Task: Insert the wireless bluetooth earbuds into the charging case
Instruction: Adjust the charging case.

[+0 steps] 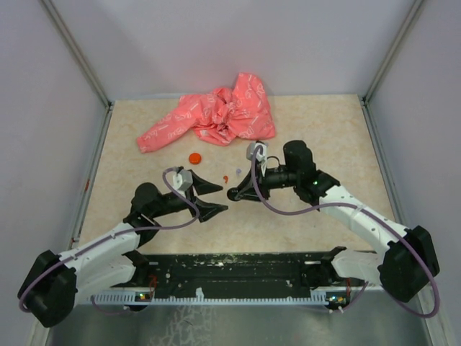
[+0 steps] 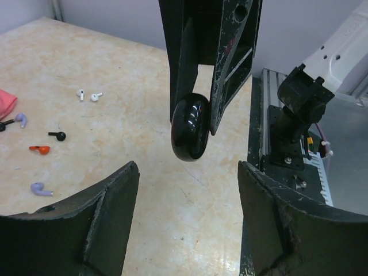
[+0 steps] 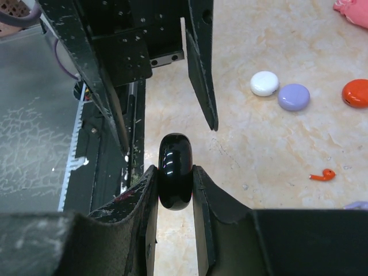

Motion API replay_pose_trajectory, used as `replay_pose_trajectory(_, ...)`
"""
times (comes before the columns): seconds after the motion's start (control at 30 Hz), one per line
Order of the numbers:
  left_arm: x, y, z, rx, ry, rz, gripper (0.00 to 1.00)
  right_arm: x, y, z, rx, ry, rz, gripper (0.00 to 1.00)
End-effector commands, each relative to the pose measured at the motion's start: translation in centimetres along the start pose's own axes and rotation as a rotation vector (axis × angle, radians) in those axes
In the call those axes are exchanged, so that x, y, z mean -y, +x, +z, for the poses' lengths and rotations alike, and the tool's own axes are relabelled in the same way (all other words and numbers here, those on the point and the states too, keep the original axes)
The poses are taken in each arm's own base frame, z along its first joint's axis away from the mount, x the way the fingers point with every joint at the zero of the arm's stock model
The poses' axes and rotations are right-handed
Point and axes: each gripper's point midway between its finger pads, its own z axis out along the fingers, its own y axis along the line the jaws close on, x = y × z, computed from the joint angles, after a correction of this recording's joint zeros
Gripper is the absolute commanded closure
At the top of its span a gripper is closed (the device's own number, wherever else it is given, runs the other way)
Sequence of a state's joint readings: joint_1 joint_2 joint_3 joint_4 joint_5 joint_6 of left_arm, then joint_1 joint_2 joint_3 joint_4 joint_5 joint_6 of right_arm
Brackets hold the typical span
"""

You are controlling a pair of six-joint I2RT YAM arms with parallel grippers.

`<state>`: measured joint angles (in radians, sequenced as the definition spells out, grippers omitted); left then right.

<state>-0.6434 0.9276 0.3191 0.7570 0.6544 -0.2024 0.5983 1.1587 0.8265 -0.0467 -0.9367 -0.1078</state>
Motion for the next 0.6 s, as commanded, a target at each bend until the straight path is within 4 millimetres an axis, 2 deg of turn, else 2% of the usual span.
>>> replay_pose_trajectory(0.0,1.0,-1.3,0.7,0.02,0.092,0.039,0.28,-1.0,-3.7,0.1,0.068,-0.037,-0.156,1.0)
replay_pose_trajectory(0.43,2.0,-0.5,0.6,-0.002,0.16,0.03,0.49,-1.7,-2.8,2.2,0.026,-0.099,-0.161,1.0)
replay_pose_trajectory(0.5,2.0,-0.4,0.6,-0.003,0.162,0.029,0.57,-1.9,-2.7,2.3,0.02,-0.11,-0.163,1.0)
replay_pose_trajectory(0.57,2.1,-0.4,0.6,-0.002,0.166,0.028,0.73,-2.0,-2.5,2.5,0.01,-0.12,-0.16,1.0)
